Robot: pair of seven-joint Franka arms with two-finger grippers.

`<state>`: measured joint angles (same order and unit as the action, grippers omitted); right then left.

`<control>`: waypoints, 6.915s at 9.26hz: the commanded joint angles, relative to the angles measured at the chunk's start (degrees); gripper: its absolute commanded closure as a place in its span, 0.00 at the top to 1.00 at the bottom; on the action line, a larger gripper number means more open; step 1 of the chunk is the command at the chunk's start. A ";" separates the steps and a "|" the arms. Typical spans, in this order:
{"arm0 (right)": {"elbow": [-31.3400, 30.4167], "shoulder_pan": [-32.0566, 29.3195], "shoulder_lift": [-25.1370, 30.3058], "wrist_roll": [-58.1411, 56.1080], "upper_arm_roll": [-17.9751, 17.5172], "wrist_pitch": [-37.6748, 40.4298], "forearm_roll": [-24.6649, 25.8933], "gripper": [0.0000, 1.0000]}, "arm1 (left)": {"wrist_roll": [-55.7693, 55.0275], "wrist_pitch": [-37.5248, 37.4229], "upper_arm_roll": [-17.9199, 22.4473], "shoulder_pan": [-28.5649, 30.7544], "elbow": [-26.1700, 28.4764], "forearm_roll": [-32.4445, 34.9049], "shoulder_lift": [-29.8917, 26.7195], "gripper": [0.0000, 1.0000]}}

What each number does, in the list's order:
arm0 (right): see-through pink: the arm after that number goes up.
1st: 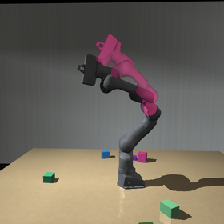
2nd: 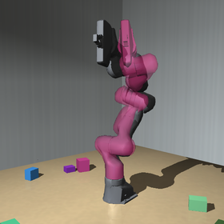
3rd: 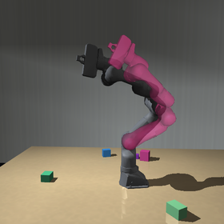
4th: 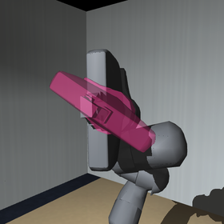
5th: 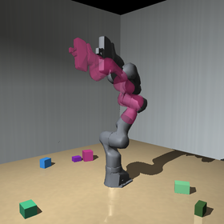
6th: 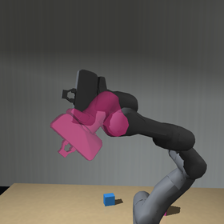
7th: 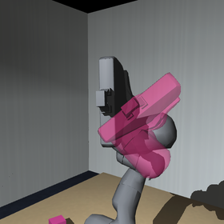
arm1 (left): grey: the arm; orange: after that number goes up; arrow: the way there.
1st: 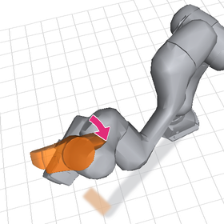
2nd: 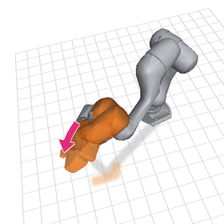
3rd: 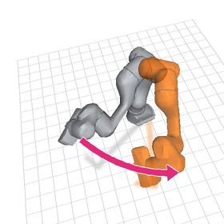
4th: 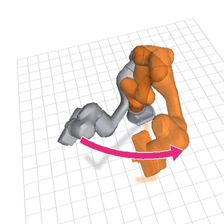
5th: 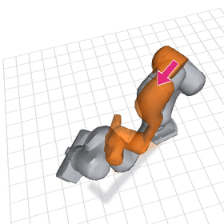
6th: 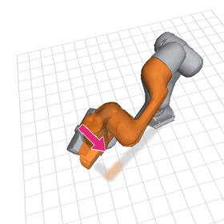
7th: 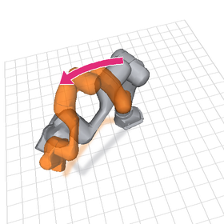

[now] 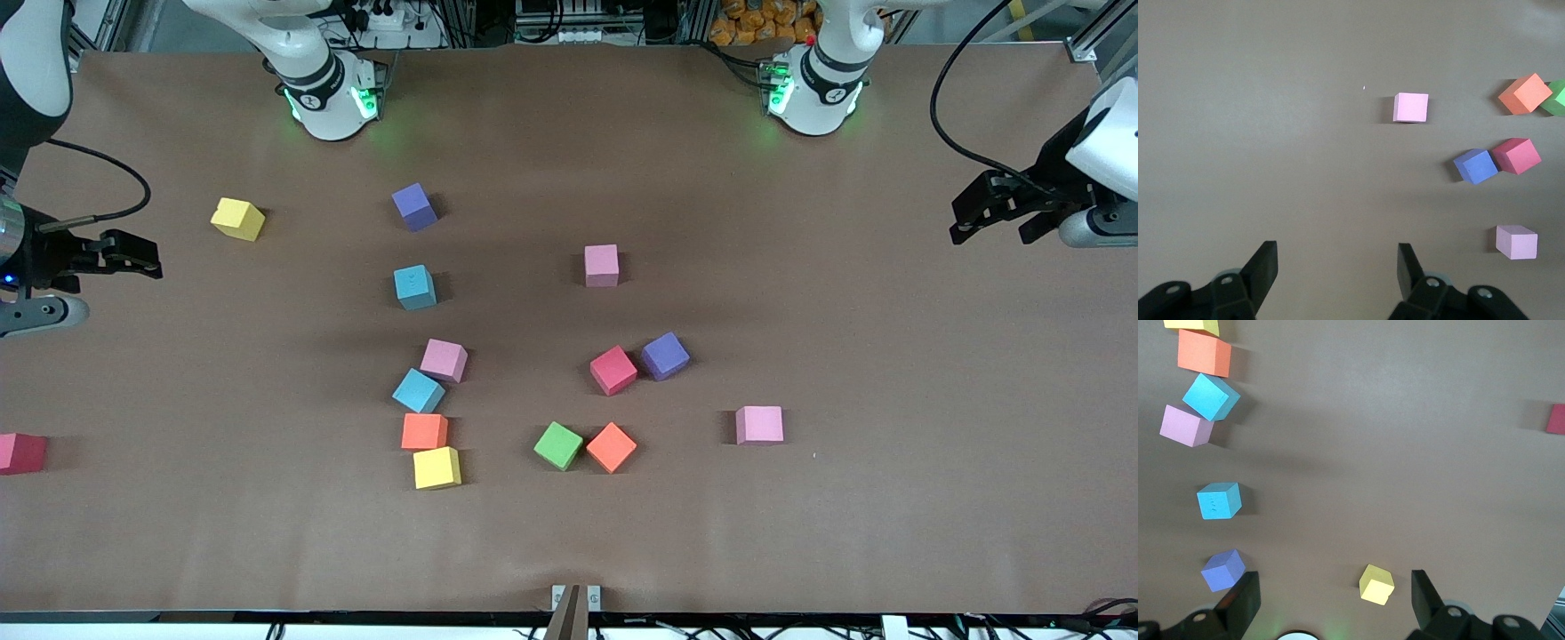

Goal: Form number 2 with 11 blocks
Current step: 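Move the left gripper down toward the pink cube, then grasp the pink cube with the left gripper while the right gripper reaches the purple cube, then close the right gripper on the purple cube and lift it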

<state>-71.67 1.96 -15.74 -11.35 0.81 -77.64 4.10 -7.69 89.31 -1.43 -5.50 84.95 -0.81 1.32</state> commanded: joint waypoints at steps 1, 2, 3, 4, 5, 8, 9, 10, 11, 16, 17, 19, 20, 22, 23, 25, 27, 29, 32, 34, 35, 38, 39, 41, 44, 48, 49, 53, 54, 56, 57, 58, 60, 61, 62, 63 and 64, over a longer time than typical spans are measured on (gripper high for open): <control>0.48 -0.47 -0.08 0.63 -0.37 0.21 0.29 1.00 | 1.27 -1.07 0.02 0.49 -1.45 -1.12 0.44 0.81; 0.48 -0.38 -0.08 0.63 -0.37 0.21 0.29 1.00 | 1.10 -1.07 0.02 0.58 -1.45 -1.29 0.44 0.81; 0.48 -0.38 -0.17 0.63 -0.37 0.21 0.29 1.00 | 1.01 -1.07 0.02 0.58 -1.45 -1.38 0.44 0.81; 0.48 -0.38 -0.08 0.63 -0.37 0.21 0.29 1.00 | 0.92 -1.07 0.11 0.66 -1.45 -1.38 0.52 0.81; 0.48 -0.38 -0.17 0.63 -0.37 0.21 0.29 1.00 | 0.92 -0.98 0.11 0.66 -1.36 -1.30 0.70 0.81; 0.57 -0.47 -0.08 0.63 -0.37 0.21 0.29 1.00 | -0.13 0.51 0.11 0.49 -1.01 -1.38 2.63 0.81; 0.66 -0.47 -0.08 0.63 -0.37 0.21 0.29 1.00 | -0.74 1.38 0.11 0.58 -1.01 -1.38 3.42 0.81; 0.66 -0.47 -0.08 0.63 -0.37 0.12 0.29 1.00 | -1.88 2.61 0.11 0.40 -1.01 -1.30 4.99 0.81; 0.57 -0.47 -0.17 0.63 -0.37 -0.58 0.29 1.00 | -3.46 4.71 0.11 0.05 -0.92 -1.38 7.10 0.81; 0.57 0.32 -0.08 0.63 -0.45 -0.94 -0.06 1.00 | -14.45 18.77 -0.07 -4.16 -1.36 0.28 21.32 0.81; 0.40 0.50 -0.25 0.72 -0.54 -1.02 -0.58 1.00 | -14.81 21.32 -0.07 -4.95 -1.45 0.81 24.31 0.81; 0.39 1.81 -0.87 0.72 -0.54 -1.03 -0.33 1.00 | -17.52 27.55 0.11 -6.98 -2.15 1.25 30.64 0.81; 0.31 1.21 -0.96 -0.15 -0.72 -1.11 -0.85 1.00 | -18.32 30.11 0.11 -7.42 -3.11 1.25 33.19 0.81; -0.30 1.73 -0.96 0.28 -0.54 -0.76 -4.36 1.00 | -18.33 33.62 0.11 -8.29 -4.08 2.82 37.51 0.81; -1.44 1.82 -0.79 -0.33 -0.54 -0.67 -5.93 1.00 | -17.63 36.17 0.02 -9.17 -4.09 4.92 39.53 0.81; -1.71 3.30 -0.43 0.01 -0.63 0.37 -5.78 1.00 | -17.01 39.78 -0.24 -9.70 -6.09 5.56 43.83 0.80; -1.98 4.18 -0.17 0.10 -0.63 2.56 -5.60 1.00 | -19.11 40.33 -0.07 -11.46 -8.04 5.56 47.10 0.80; -7.92 5.24 3.32 0.28 -0.72 2.41 -6.21 1.00 | -18.86 41.38 -0.07 -11.38 -8.13 5.56 47.63 0.80; -24.41 6.38 9.57 2.46 -0.72 -4.67 -8.93 1.00 | -18.42 41.30 0.28 -11.20 -8.04 5.65 47.02 0.80; -29.91 10.32 11.43 9.65 -0.72 -8.23 -8.94 1.00 | -18.68 41.12 0.37 -11.29 -8.04 5.73 46.49 0.80; -32.89 11.21 12.83 9.86 -0.72 -10.23 -8.94 1.00 | -18.77 40.86 0.37 -11.38 -8.04 5.82 45.71 0.80; -53.25 16.13 22.57 9.86 -0.80 -26.47 -8.85 1.00 | -18.51 39.81 0.20 -11.38 -7.69 8.89 45.09 0.80; -58.09 17.45 25.47 9.95 -0.98 -29.21 -8.85 1.00 | -17.46 39.71 -0.06 -11.29 -7.43 11.16 45.26 0.80; -64.97 17.29 28.13 10.21 -3.08 -33.96 -8.85 1.00 | -13.50 39.71 -1.20 -10.50 -7.34 11.28 45.61 0.80; -73.94 17.72 28.83 14.23 -5.54 -45.47 -9.20 1.00 | -13.41 39.80 -2.70 -10.15 -7.34 9.96 45.70 0.80; -83.69 20.00 28.66 16.19 -8.97 -57.76 -11.75 1.00 | -13.14 39.80 -2.62 -10.32 -7.34 10.04 45.61 0.80; -85.28 20.27 28.31 16.28 -11.07 -59.80 -11.84 1.00 | -13.06 39.80 -2.62 -10.23 -7.34 10.13 45.70 0.80; -86.53 23.34 26.91 16.19 -12.32 -60.96 -13.59 1.00 | -12.18 39.80 -2.70 -9.01 -6.46 9.87 45.52 0.80; -87.05 24.13 25.34 16.19 -12.49 -63.23 -13.60 1.00 | -12.18 39.80 -2.70 -9.00 -6.46 9.87 45.53 0.80; -87.50 26.94 22.17 16.10 -12.49 -67.28 -13.60 1.00 | -12.09 39.80 -2.88 -9.00 -6.11 9.78 45.61 0.80; -87.50 26.95 21.89 16.01 -12.49 -67.29 -13.60 1.00 | -12.18 39.89 -4.01 -8.48 -5.93 9.52 45.44 0.80; -87.50 26.87 21.89 15.66 -12.49 -67.29 -13.51 1.00 | -12.18 39.89 -5.24 -7.61 -5.93 9.43 45.26 0.80; -87.50 26.43 21.98 15.05 -12.41 -66.68 -12.98 1.00 | -12.26 39.89 -5.52 -7.16 -5.93 9.43 45.44 0.80; -87.50 25.64 22.15 13.04 -12.32 -66.51 -12.89 1.00 | -12.35 39.89 -5.52 -7.16 -6.02 9.43 45.35 0.80; -87.41 23.29 22.07 8.93 -12.32 -66.42 -12.89 1.00 | -12.26 39.89 -5.52 -7.16 -6.02 9.43 45.35 0.80; -87.49 21.52 21.98 6.63 -12.32 -66.42 -12.98 1.00 | -12.26 39.98 -5.52 -7.24 -6.02 9.51 45.70 0.80; -87.50 21.42 21.89 6.70 -12.32 -66.50 -12.98 1.00 | -12.26 39.98 -5.52 -7.33 -5.93 9.51 45.79 0.80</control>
<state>-158.24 24.43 5.46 -2.46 -11.31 -143.93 -7.80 -21.21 129.50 -6.40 -13.22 78.33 9.31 47.49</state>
